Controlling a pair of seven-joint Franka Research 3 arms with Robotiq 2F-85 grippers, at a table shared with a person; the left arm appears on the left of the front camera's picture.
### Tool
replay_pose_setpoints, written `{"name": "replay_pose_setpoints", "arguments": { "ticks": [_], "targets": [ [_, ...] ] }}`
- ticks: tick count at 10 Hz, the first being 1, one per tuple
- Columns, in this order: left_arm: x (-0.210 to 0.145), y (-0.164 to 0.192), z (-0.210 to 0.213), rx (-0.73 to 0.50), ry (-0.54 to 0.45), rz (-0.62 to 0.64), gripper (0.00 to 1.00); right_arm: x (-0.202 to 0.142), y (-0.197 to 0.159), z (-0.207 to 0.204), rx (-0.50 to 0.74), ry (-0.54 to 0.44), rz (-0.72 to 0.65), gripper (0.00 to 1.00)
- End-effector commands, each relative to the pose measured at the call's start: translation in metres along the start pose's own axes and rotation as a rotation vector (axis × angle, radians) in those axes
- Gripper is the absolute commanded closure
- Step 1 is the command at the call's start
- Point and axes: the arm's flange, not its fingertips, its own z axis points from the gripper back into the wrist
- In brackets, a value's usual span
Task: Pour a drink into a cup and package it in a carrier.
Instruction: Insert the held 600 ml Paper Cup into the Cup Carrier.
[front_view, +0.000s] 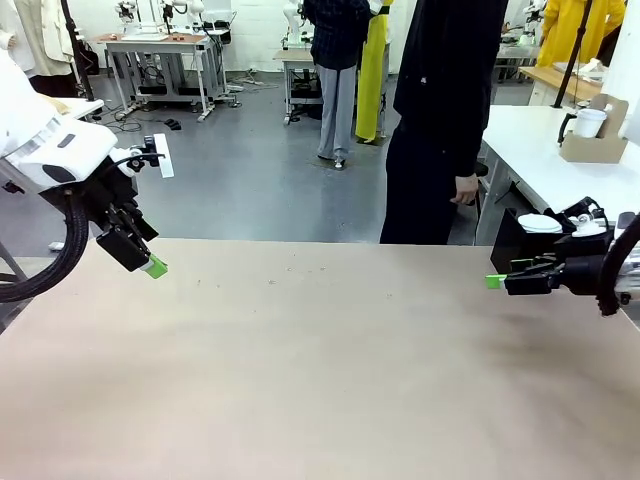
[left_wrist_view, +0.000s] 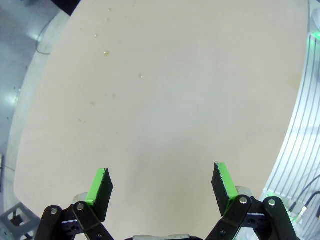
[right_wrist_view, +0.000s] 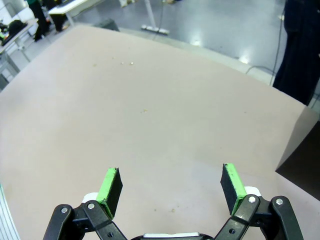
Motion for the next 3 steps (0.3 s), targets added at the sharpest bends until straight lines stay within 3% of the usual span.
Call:
{"name": "replay_pose_setpoints", "arguments": {
  "ticks": [1,3],
  "targets": [
    [-0.0011,-0.0014,0.001,-0.008,-0.01,0.008,0.0,0.0005,-0.0016,0.0016,-0.013,-0.001,0.013,0.0],
    [-0.0011,-0.0014,0.001,-0.008,-0.01,0.008,0.0,0.0005,-0.0016,0.0016,-0.013,-0.001,0.013,0.0]
  ]
}}
